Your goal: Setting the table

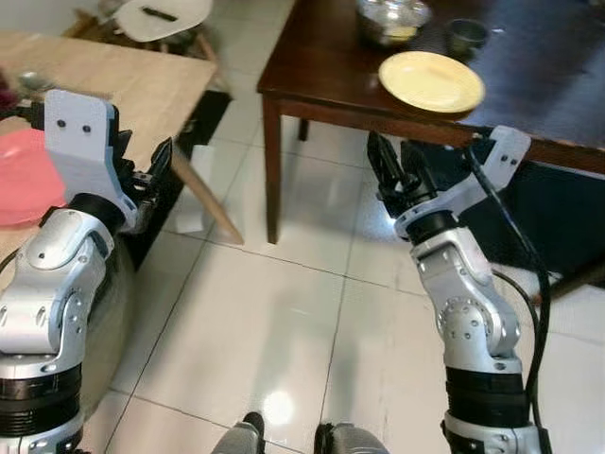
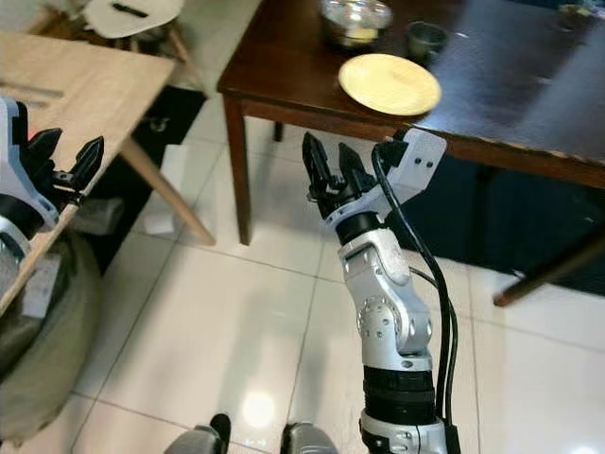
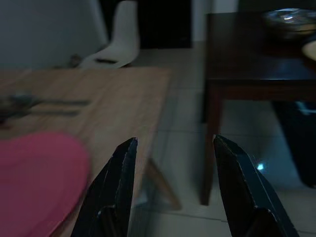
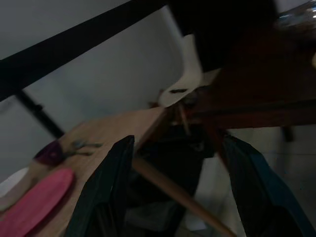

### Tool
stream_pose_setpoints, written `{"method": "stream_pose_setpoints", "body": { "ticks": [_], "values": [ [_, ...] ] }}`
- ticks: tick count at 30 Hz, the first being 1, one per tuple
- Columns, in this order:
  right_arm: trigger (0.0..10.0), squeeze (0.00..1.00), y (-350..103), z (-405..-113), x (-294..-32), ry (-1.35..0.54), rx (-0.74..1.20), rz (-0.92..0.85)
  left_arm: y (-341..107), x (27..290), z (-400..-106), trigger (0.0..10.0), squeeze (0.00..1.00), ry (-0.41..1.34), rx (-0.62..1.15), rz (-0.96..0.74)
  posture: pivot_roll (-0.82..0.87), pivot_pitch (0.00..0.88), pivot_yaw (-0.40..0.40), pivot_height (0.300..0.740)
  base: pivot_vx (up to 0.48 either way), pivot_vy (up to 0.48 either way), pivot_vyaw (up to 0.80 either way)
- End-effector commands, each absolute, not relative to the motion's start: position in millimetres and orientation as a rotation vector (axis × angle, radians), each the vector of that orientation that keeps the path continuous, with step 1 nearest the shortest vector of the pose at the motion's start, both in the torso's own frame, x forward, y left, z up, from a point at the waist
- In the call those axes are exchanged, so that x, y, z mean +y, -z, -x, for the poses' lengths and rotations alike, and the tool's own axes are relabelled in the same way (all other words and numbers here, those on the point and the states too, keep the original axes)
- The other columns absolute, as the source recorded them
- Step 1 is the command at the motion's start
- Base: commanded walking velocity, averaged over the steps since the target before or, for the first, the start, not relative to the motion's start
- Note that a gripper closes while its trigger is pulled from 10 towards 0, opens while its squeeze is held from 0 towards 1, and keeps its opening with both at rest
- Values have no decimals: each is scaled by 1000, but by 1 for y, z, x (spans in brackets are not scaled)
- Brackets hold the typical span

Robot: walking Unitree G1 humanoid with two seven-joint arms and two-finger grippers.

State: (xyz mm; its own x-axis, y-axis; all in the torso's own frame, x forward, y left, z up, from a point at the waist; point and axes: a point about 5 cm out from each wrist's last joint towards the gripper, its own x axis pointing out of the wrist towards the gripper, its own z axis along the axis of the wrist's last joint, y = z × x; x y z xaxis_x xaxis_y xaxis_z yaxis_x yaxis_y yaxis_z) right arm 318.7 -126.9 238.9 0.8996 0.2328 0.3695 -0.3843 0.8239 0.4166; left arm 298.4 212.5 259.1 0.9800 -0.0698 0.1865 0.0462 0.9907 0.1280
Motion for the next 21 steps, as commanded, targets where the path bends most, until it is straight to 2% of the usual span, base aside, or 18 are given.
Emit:
{"method": "stream_pose_setpoints", "body": {
  "ticks": [1,10,21],
  "values": [
    [10000,0,-237,-319,-123,-360,-306,-508,-255,217,-297,10000,0,16,-171,-137,20,93,32,740,0,0,769],
    [10000,0,-241,-316,-107,-469,-315,-468,-255,226,-302,10000,0,-92,-155,-134,25,87,12,740,0,0,765],
    [10000,0,-244,-321,-108,-492,-321,-447,-252,228,-298,10000,0,-125,-152,-141,30,97,-12,740,0,0,760]
  ]
}}
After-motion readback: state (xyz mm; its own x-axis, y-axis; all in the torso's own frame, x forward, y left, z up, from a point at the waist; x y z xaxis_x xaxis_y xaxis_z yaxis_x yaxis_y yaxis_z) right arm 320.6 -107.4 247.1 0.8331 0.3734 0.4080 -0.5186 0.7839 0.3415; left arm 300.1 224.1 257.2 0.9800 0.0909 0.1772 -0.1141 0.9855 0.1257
